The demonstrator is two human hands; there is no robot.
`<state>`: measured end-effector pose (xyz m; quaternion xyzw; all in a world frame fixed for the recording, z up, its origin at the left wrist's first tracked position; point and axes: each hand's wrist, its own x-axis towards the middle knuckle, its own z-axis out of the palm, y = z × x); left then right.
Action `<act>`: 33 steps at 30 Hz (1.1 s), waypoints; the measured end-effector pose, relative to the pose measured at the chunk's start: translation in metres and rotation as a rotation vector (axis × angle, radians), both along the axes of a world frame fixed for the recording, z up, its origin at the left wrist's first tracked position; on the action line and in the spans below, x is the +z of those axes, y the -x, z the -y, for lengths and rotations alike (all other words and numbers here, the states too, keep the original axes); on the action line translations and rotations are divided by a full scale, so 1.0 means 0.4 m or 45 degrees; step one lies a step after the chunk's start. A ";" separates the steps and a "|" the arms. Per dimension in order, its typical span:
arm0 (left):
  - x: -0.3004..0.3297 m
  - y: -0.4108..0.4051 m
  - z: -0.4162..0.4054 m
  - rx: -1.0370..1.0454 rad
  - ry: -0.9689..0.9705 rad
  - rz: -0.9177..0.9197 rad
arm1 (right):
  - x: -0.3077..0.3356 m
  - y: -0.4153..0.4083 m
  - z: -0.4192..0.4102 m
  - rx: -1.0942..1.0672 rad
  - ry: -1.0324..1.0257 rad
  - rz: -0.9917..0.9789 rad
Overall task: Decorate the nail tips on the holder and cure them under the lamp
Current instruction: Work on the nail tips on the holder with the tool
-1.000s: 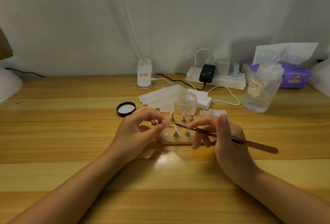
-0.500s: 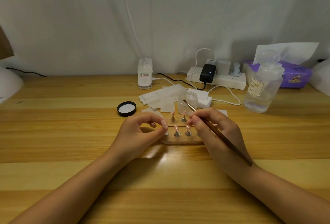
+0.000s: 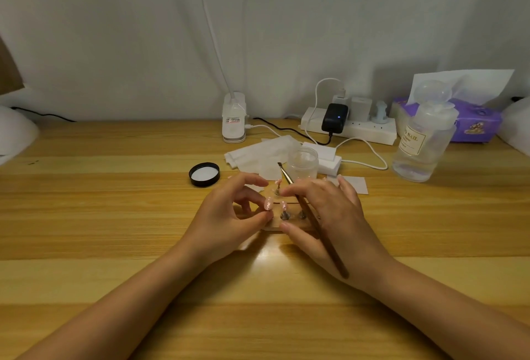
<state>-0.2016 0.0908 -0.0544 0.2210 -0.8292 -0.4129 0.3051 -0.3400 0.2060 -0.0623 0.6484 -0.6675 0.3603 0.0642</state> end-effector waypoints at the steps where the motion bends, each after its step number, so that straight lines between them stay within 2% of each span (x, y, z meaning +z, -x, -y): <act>1: 0.000 0.000 0.001 -0.001 0.008 0.001 | -0.002 0.000 0.001 0.001 0.002 -0.013; 8: -0.005 0.004 0.002 -0.032 0.033 0.012 | -0.009 0.000 0.014 -0.007 0.025 0.043; 14: -0.009 0.006 0.005 -0.031 0.091 0.015 | -0.002 -0.005 0.017 -0.017 0.149 -0.038; 18: -0.007 0.002 -0.005 -0.023 0.253 0.033 | 0.002 -0.006 0.012 0.008 0.241 -0.075; 24: 0.000 -0.008 -0.024 -0.091 0.609 -0.021 | 0.011 -0.006 0.006 0.103 0.444 0.033; 33: -0.002 -0.002 -0.016 -0.064 0.727 -0.210 | 0.013 -0.012 0.002 0.201 0.441 0.101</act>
